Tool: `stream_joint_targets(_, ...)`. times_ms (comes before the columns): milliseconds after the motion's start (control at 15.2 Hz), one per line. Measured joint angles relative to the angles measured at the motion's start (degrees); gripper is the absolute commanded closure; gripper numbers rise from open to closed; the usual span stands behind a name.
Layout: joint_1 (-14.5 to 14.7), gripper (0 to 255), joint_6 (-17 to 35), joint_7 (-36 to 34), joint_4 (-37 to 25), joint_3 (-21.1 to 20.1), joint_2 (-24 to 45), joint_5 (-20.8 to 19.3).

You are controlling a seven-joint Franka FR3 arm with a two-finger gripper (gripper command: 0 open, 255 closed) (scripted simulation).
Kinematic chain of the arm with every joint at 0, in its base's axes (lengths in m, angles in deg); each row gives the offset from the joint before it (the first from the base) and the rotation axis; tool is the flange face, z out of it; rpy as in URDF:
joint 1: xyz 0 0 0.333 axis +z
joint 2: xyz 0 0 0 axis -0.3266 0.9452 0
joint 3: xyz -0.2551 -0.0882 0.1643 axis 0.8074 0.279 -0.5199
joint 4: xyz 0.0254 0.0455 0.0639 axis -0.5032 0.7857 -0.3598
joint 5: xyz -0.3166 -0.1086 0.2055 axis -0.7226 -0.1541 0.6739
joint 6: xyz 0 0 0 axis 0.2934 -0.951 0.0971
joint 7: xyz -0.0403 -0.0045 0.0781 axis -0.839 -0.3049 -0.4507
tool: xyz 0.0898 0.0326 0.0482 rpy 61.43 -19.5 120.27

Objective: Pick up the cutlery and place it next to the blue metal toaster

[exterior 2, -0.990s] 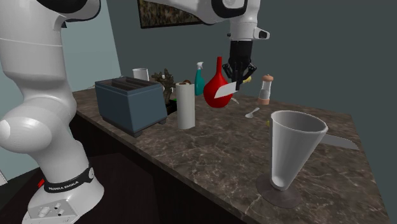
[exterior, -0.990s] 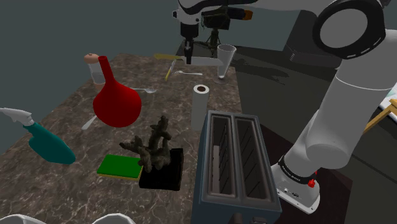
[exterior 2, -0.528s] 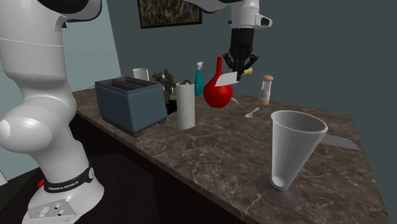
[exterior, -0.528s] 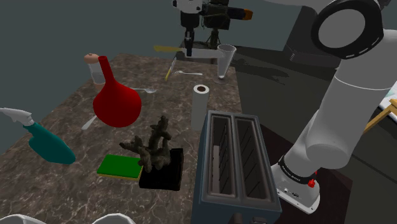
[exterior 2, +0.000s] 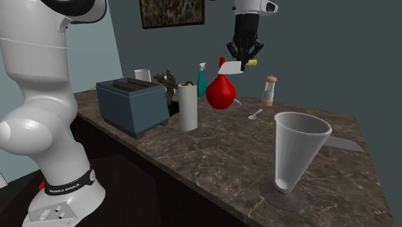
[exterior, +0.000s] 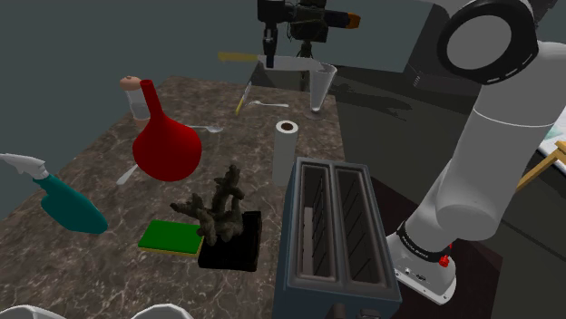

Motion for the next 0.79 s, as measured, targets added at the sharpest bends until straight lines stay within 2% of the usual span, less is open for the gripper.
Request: stream_joint_targets(792, 7.9, 255, 1.8, -13.7, 10.0, -5.9, -8.2, -0.5)
